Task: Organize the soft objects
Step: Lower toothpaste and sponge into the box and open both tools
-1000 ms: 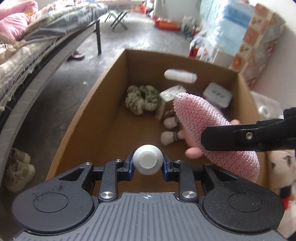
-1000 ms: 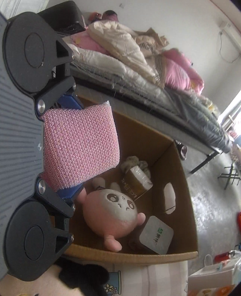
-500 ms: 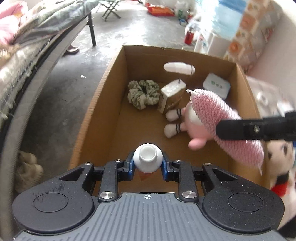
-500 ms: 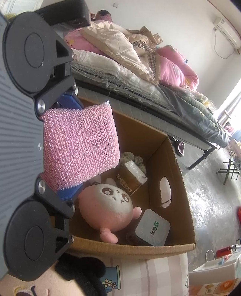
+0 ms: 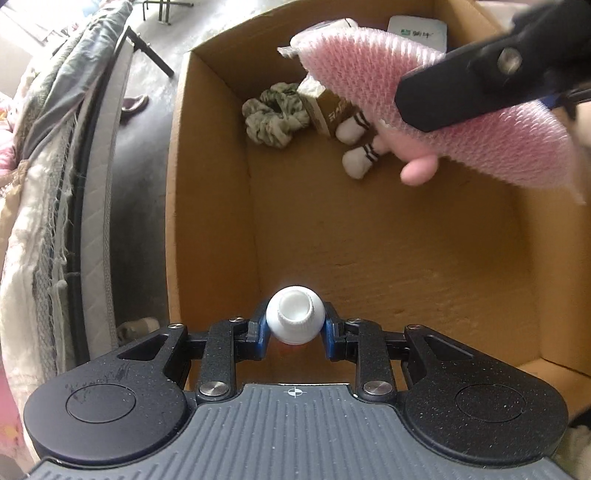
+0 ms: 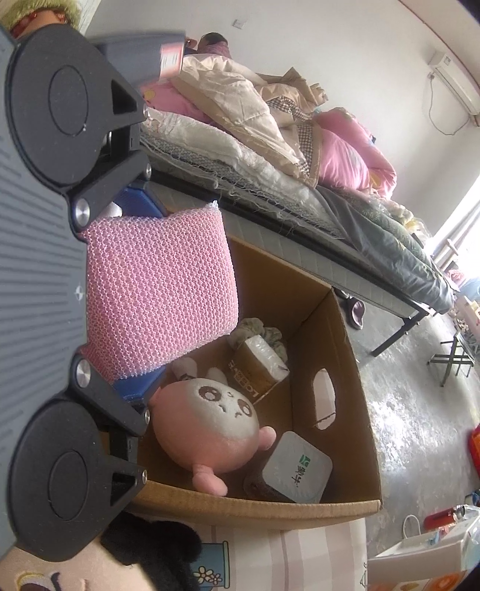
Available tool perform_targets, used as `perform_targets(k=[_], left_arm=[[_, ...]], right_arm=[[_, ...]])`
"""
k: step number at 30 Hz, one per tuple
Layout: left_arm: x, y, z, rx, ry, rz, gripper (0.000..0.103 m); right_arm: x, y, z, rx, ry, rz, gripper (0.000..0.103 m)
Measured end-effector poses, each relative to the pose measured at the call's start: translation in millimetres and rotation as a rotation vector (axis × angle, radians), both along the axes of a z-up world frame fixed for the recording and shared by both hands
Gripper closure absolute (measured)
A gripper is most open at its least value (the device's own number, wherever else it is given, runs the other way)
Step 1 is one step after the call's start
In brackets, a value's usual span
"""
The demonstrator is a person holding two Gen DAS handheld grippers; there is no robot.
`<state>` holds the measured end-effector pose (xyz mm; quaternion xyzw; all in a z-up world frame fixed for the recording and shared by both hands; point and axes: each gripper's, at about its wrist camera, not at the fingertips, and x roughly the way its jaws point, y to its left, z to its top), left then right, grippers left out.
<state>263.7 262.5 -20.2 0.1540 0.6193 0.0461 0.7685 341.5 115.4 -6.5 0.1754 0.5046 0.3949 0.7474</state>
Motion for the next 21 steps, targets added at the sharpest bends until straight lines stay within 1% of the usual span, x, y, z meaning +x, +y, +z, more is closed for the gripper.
perform_targets(k=[1, 2, 5, 7, 9, 10, 14, 15, 17, 21], left_arm=[[3.6, -0.8, -5.5, 0.013, 0.007, -0.003, 0.076], [6.2, -0.7, -6.6, 0.028, -0.006, -0.016, 0.076], [19.1, 1.7, -5.6, 0.003, -0.037, -0.009, 0.076], [28.8, 2.1, -6.2, 0.012, -0.067, -0.017, 0.076], [39.3, 5.4, -11.2, 0.005, -0.085, -0.007, 0.075], [43.5, 7.1, -14.4, 0.009, -0.098, -0.003, 0.073], [53.0, 8.7, -16.4, 0.052, -0.213, -0.009, 0.056], [54.0, 12.5, -13.2, 0.046, -0.246, 0.005, 0.054], [55.3, 20.2, -4.5, 0.009, -0.29, 0.051, 0.053], [51.4, 33.5, 10.9, -0.05, -0.319, 0.134, 0.052]], right_arm=[[0.9, -0.5, -0.3, 0.003, 0.0, -0.002, 0.016], [1.9, -0.5, -0.2, 0.004, -0.003, -0.003, 0.016], [4.7, -0.8, 0.9, 0.004, -0.015, -0.01, 0.016], [7.0, -2.6, 1.3, 0.012, -0.018, -0.022, 0.016], [8.9, -5.3, 2.1, 0.019, -0.025, -0.038, 0.016], [9.6, -6.1, 3.1, 0.022, -0.031, -0.045, 0.016], [11.1, -9.9, 3.7, 0.034, -0.031, -0.055, 0.015], [10.9, -10.6, 3.8, 0.035, -0.033, -0.056, 0.015], [9.7, -12.0, 4.0, 0.036, -0.037, -0.061, 0.015], [5.7, -13.3, 6.2, 0.036, -0.039, -0.059, 0.015]])
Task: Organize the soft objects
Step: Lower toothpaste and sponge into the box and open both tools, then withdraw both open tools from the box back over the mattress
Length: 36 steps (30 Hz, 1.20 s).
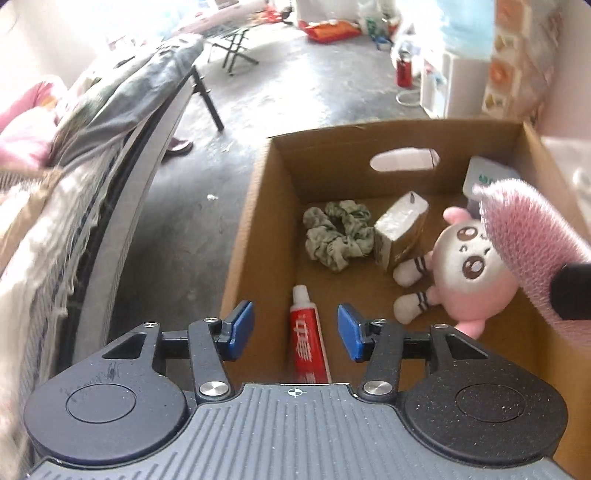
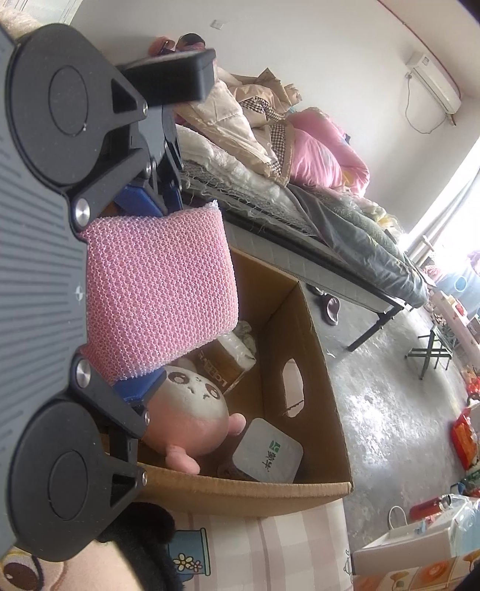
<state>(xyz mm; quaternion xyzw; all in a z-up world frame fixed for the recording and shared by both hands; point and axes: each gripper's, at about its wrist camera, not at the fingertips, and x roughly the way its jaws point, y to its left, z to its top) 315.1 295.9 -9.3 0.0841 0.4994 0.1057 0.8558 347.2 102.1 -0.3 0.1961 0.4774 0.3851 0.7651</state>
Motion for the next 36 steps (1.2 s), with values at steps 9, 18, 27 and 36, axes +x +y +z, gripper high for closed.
perform_targets(k=[9, 18, 27, 36], left_arm=[[-64.6, 19.6, 36.1, -0.122, -0.136, 0.153, 0.033], [-111.4, 42.7, 50.7, -0.162, -0.221, 0.191, 0.019], [-133.1, 49.4, 49.2, -0.24, -0.258, 0.208, 0.018], [-151.1, 31.5, 58.9, -0.241, -0.294, 0.193, 0.016]], right_arm=[[-12.6, 34.0, -8.1, -0.093, 0.045, 0.083, 0.014], [-21.5, 101.3, -40.1, -0.335, -0.009, 0.124, 0.009], [-35.1, 99.1, -44.5, -0.426, -0.061, 0.14, 0.008], [-62.2, 37.2, 14.3, -0.236, -0.198, 0.122, 0.008]])
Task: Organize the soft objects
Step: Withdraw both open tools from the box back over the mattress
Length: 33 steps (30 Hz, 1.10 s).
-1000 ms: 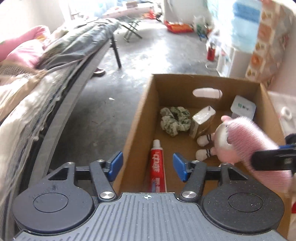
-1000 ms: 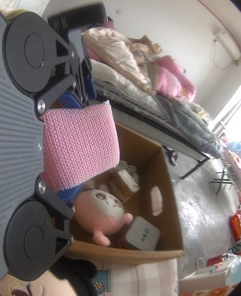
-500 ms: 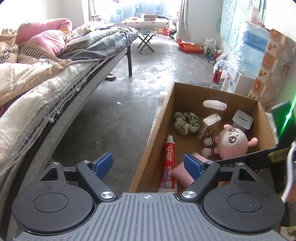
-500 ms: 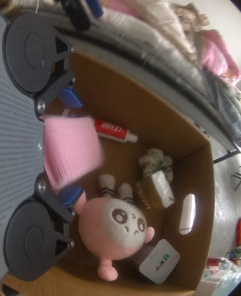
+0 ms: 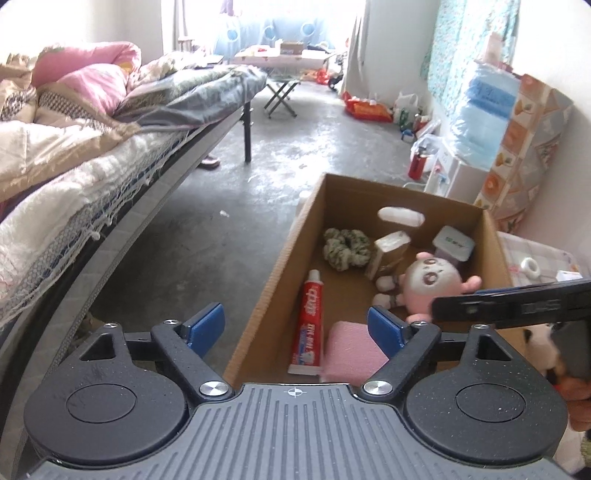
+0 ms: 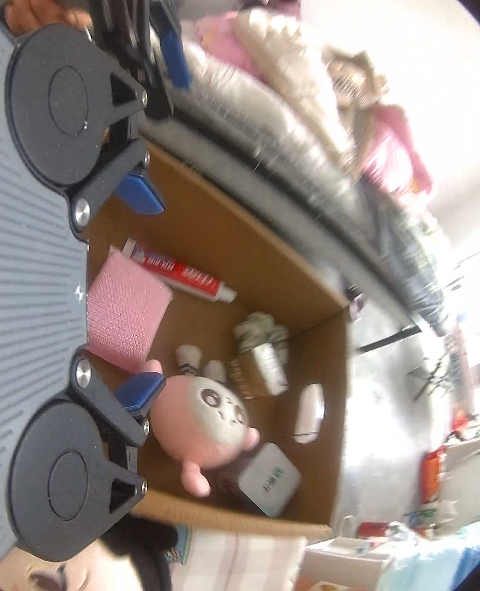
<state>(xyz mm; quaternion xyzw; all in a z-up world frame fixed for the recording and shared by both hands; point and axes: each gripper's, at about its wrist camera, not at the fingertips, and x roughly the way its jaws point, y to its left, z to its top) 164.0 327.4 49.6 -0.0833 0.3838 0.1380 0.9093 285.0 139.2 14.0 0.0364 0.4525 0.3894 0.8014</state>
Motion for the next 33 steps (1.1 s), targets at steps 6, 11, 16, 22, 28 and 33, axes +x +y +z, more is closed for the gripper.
perform_targets(k=[6, 11, 16, 22, 28, 33], left_arm=[[-19.9, -34.8, 15.9, 0.034, -0.058, -0.072, 0.007], [-38.1, -69.3, 26.5, 0.026, -0.094, -0.154, 0.004], [-52.0, -102.7, 29.1, 0.01, -0.117, -0.218, 0.003], [-53.3, -148.3, 22.2, -0.056, -0.111, -0.313, 0.003], [-35.0, -217.9, 12.8, -0.016, -0.078, -0.467, 0.003], [-10.4, -276.2, 9.7, -0.006, -0.059, -0.577, 0.003]], right_arm=[[-44.2, -76.0, 39.7, 0.129, -0.142, 0.003, 0.0], [-86.0, -147.8, 55.5, 0.185, -0.253, -0.039, 0.0], [-126.6, -223.8, 49.0, 0.227, -0.315, -0.149, 0.0], [-160.5, -300.3, 11.2, 0.24, -0.306, -0.364, 0.0], [-175.5, -365.8, -32.4, 0.258, -0.27, -0.574, 0.0], [-173.8, -405.1, -49.6, 0.258, -0.274, -0.673, 0.0]])
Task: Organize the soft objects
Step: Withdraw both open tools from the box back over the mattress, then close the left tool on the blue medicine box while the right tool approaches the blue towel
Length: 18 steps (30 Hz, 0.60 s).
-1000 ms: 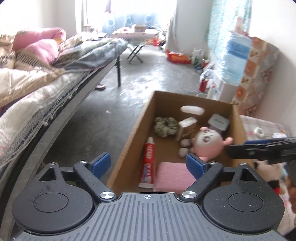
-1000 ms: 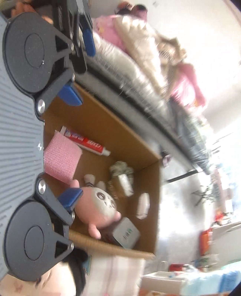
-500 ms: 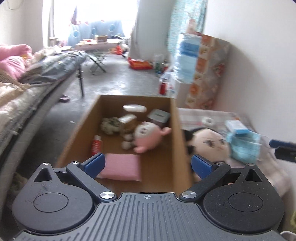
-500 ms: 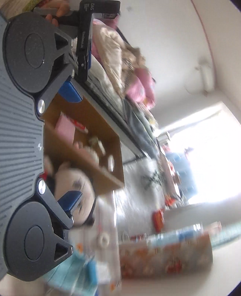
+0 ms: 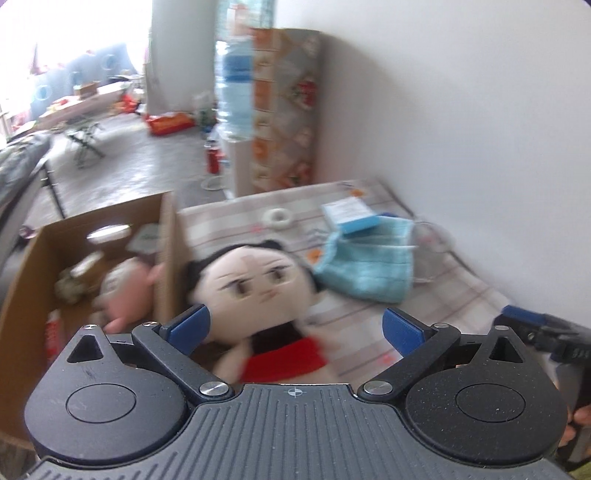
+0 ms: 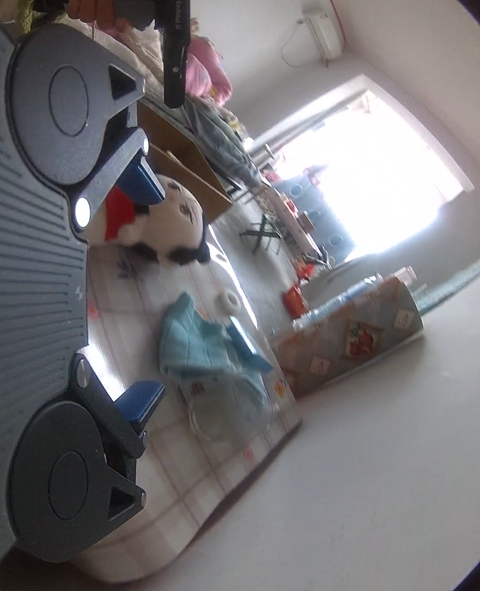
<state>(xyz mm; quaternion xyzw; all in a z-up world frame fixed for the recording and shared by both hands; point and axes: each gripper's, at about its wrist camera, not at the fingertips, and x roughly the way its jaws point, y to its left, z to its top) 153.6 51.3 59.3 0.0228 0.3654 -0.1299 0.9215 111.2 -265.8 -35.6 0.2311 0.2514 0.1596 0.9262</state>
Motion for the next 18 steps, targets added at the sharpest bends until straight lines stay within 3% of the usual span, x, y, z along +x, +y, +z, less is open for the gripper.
perform_targets(k=[5, 12, 18], left_arm=[[39.3, -46.5, -3.3, -0.032, 0.061, -0.061, 0.003], [136.9, -90.8, -14.0, -0.094, 0.208, -0.021, 0.003], [217.7, -125.6, -47.8, -0.079, 0.318, -0.001, 0.003]], right_arm=[[8.0, -13.5, -12.7, 0.014, -0.001, -0.018, 0.0], [39.5, 1.0, -13.8, -0.052, -0.068, -0.006, 0.0], [93.2, 5.1, -43.3, -0.021, 0.031, -0.044, 0.013]])
